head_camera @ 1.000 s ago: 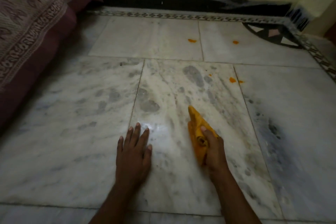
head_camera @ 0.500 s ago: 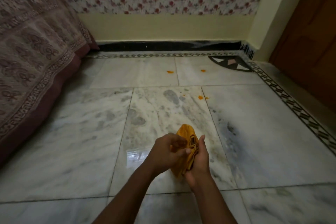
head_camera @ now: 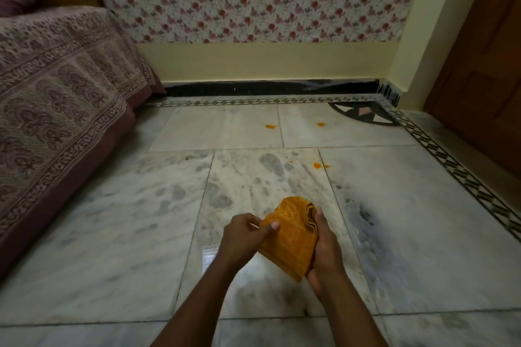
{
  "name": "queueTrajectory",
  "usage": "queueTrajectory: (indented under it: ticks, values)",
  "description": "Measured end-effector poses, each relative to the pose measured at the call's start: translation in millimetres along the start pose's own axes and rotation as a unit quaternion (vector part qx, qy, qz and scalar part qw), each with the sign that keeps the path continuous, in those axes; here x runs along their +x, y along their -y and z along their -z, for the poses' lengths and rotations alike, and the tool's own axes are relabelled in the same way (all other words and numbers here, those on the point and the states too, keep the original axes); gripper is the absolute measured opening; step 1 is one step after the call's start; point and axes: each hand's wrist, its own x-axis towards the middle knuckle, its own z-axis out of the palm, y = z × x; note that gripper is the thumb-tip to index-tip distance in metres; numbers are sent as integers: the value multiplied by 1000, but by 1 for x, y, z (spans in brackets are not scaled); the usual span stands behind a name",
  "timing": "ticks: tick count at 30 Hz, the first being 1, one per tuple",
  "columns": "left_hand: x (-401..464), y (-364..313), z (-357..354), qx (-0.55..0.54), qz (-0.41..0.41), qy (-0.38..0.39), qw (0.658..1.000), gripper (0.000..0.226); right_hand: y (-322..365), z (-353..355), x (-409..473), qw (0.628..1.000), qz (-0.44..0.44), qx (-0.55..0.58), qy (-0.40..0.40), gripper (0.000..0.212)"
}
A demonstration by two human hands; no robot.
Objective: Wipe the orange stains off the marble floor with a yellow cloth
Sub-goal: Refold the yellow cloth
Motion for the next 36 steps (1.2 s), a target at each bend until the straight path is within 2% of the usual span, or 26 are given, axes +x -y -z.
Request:
queueTrajectory:
  ticks: [3, 6, 8, 13, 15, 18, 21, 24, 28, 30, 33, 36]
  values:
    - [2, 4, 2, -43, -20, -22, 999, 51, 6, 3, 8, 1000, 14, -12, 20, 49]
    - [4, 1, 1, -10, -37, -32, 999, 44, 6, 0, 12, 999, 11, -4, 36, 61]
    - [4, -5, 2, -15, -37, -38, 998, 41, 6, -1, 13, 999, 21, -14, 31, 61]
    - [0, -11, 12, -130, -14, -1, 991, 25, 5, 5, 20, 998, 57, -33, -14, 57]
    - [-4, -13, 16, -166, -8, 28, 986, 23, 5, 8, 21, 998, 43, -23, -29, 61]
    - [-7, -20, 17, -200, -30, 41, 978, 20, 5, 11, 18, 999, -26, 15, -27, 63]
    - [-9, -36, 16, -228, -47, 54, 971, 21, 7, 7, 10, 999, -43, -19, -21, 49]
    - [-7, -54, 14, -163, -83, 42, 982, 17, 9, -3, 1, 993, -47, -107, -18, 29]
    - [-2, -76, 16, 19, -135, -11, 991, 18, -5, 2, 22, 975, -123, -168, -78, 33]
    - [0, -85, 23, 81, -166, -20, 983, 19, -13, 15, 37, 974, -132, -156, -93, 40]
    - [-2, -100, 37, 135, -198, 3, 971, 20, 2, 19, 27, 987, -86, -108, -79, 35]
    - [-5, -114, 49, 144, -231, 28, 962, 25, 24, 28, 25, 999, -7, -31, -6, 32]
